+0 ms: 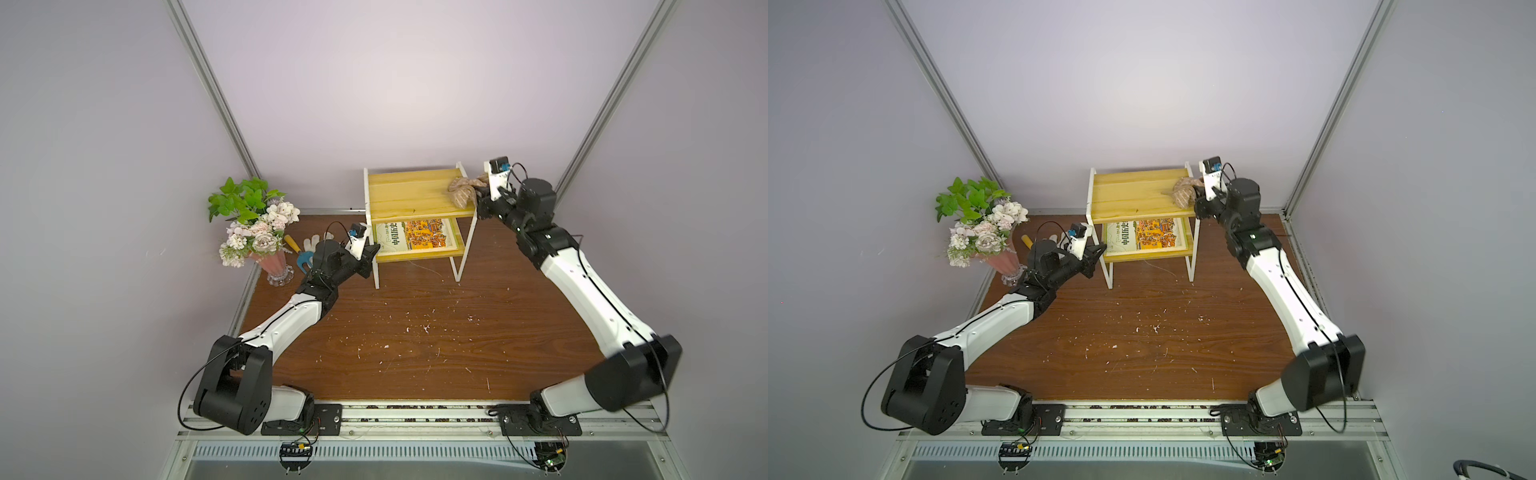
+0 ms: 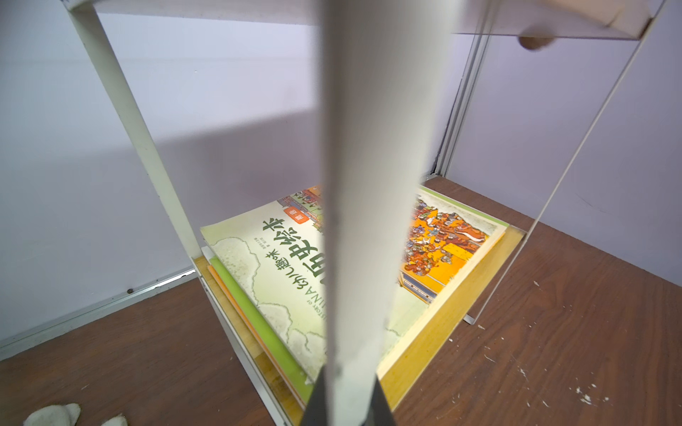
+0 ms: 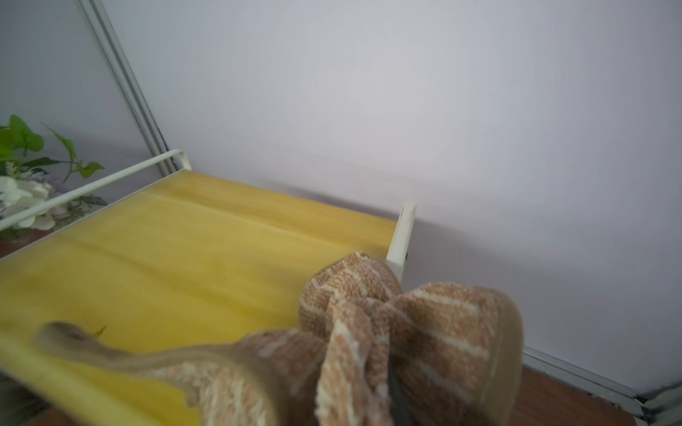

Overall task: Wipe the bookshelf clean with a cloth
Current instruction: Wipe the dust from the shelf.

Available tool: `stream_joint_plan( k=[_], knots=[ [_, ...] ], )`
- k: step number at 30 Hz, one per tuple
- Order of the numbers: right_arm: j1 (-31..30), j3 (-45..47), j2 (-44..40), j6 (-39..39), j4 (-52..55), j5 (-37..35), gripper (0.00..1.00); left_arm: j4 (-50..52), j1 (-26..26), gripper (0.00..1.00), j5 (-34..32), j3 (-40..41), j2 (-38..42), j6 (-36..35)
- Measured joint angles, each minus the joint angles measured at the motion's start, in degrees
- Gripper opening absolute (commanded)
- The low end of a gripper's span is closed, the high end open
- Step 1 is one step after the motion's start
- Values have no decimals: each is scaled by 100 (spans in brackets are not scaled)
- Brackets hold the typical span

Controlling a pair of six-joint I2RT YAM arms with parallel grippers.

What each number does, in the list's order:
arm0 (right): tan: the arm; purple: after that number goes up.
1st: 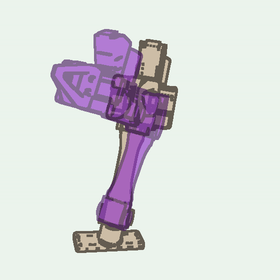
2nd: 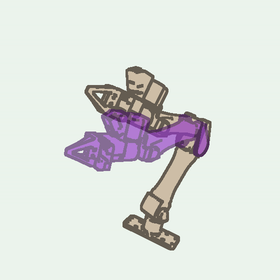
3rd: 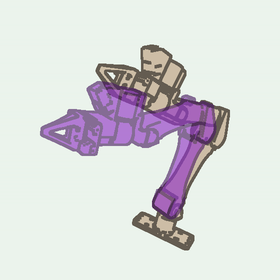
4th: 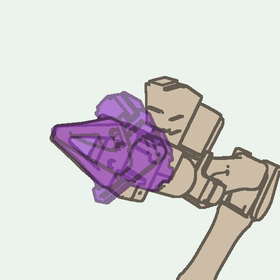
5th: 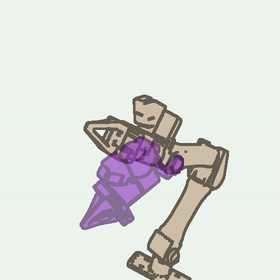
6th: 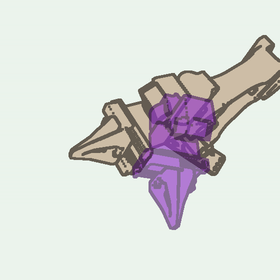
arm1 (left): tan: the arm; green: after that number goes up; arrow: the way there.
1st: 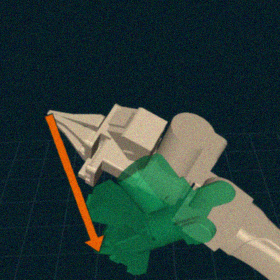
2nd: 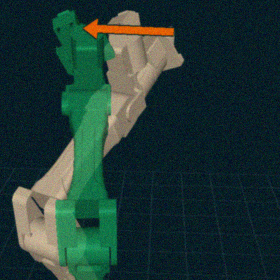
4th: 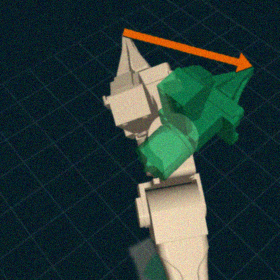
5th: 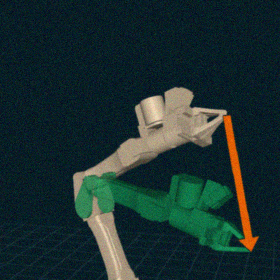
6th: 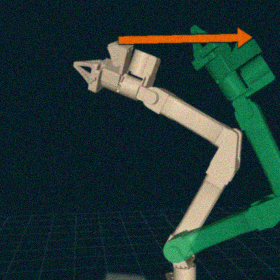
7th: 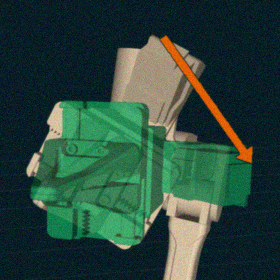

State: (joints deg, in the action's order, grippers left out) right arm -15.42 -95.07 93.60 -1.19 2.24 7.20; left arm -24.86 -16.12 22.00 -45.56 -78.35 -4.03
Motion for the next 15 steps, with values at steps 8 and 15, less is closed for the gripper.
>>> stream_joint_plan(
  k=[8,15],
  knots=[
    [96,-5034,3663,46,1362,-72,0,-9,9,0,101,2,-7,-138],
    [706,-5945,4214,835,1718,1779,0,-11,35,0,197,4,-7,-232]
  ],
)
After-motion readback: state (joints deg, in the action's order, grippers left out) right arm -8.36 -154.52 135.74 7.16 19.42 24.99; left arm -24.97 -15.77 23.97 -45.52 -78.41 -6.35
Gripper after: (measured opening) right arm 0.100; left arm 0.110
